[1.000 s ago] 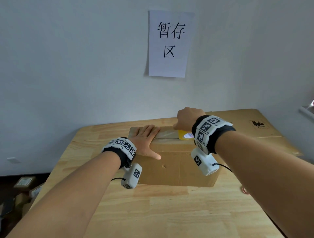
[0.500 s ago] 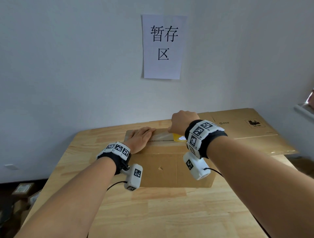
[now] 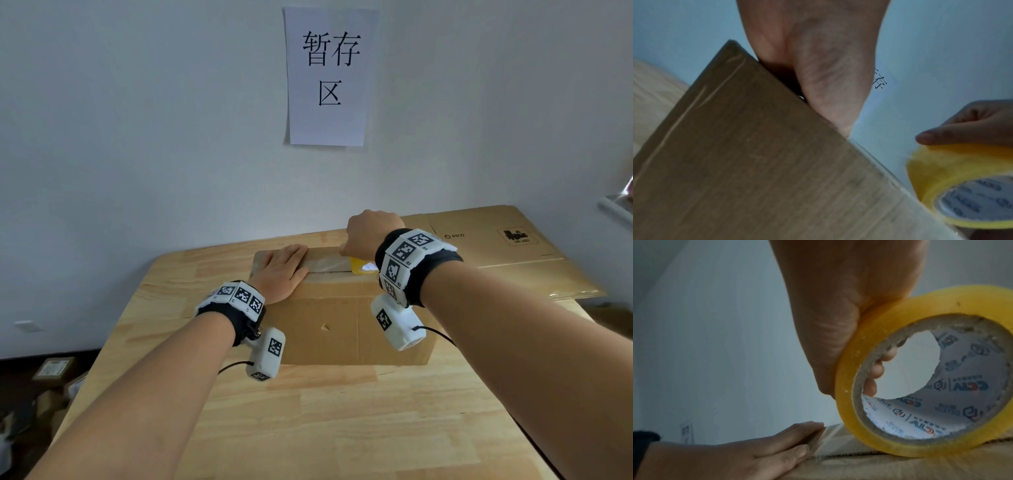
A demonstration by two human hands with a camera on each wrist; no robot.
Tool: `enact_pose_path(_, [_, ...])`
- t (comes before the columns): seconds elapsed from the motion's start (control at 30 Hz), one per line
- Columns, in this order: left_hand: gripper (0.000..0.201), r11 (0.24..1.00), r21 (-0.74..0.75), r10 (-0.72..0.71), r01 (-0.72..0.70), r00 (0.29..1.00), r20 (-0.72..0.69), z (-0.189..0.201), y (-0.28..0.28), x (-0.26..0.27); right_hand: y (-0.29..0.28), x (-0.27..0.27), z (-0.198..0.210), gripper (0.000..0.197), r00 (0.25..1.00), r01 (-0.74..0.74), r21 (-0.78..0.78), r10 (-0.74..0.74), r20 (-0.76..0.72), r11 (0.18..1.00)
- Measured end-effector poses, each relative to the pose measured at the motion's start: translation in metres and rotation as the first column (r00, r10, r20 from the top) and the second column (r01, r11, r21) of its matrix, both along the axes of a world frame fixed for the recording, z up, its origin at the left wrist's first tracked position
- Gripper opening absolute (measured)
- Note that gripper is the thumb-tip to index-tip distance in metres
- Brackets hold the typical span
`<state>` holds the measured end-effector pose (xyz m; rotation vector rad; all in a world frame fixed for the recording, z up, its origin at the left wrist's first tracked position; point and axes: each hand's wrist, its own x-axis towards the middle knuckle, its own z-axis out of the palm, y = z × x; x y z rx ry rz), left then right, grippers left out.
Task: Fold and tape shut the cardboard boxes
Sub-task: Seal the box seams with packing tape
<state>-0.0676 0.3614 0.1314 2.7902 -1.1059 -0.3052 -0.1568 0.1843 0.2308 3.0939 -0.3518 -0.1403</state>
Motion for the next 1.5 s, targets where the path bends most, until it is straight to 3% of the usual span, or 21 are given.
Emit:
enact_pose_path(0.27, [0.059,0.989,0.038,0.146,-0.144,0.988,-0.047,0.012,-0.017,-0.008,0.007,0.003,0.002,0.029,0.999,-0.026,-0.061,0.024,-0.038,0.998])
enact_pose_path(0.6, [0.065,0.961,-0.020,0.273,-0.274,0.961,-0.048,0.007,-0.034,-0.016,0.017,0.008,0.000,0.027,0.996,-0.069,-0.137,0.061,-0.065,0.988])
enact_pose_path(0.87, [0.063,0.958,-0.008,0.285,-0.286,0.958,-0.041,0.009,-0.034,-0.022,0.005,0.004,0.001,0.044,0.998,-0.051,-0.043,0.049,-0.038,0.998])
enact_pose_path(1.07, [0.068,0.959,0.056,0.280,-0.278,0.959,-0.034,0.011,-0.035,-0.029,0.008,-0.002,0.010,0.035,0.990,-0.075,0.022,0.077,-0.117,0.997])
enact_pose_path(1.23, [0.068,0.968,0.087,0.240,-0.234,0.969,-0.065,0.010,-0.031,-0.022,0.005,-0.005,0.008,0.030,0.991,-0.135,-0.005,0.134,-0.029,0.991])
enact_pose_path(1.4, [0.064,0.979,0.103,0.186,-0.178,0.980,-0.070,0.012,-0.024,-0.007,-0.004,-0.004,0.006,0.050,0.990,-0.106,0.172,0.087,0.112,0.979])
enact_pose_path(1.5, [0.064,0.979,0.143,0.160,-0.149,0.985,-0.070,0.015,-0.015,0.004,0.001,0.001,0.000,0.059,0.981,-0.123,0.201,0.089,0.174,0.972])
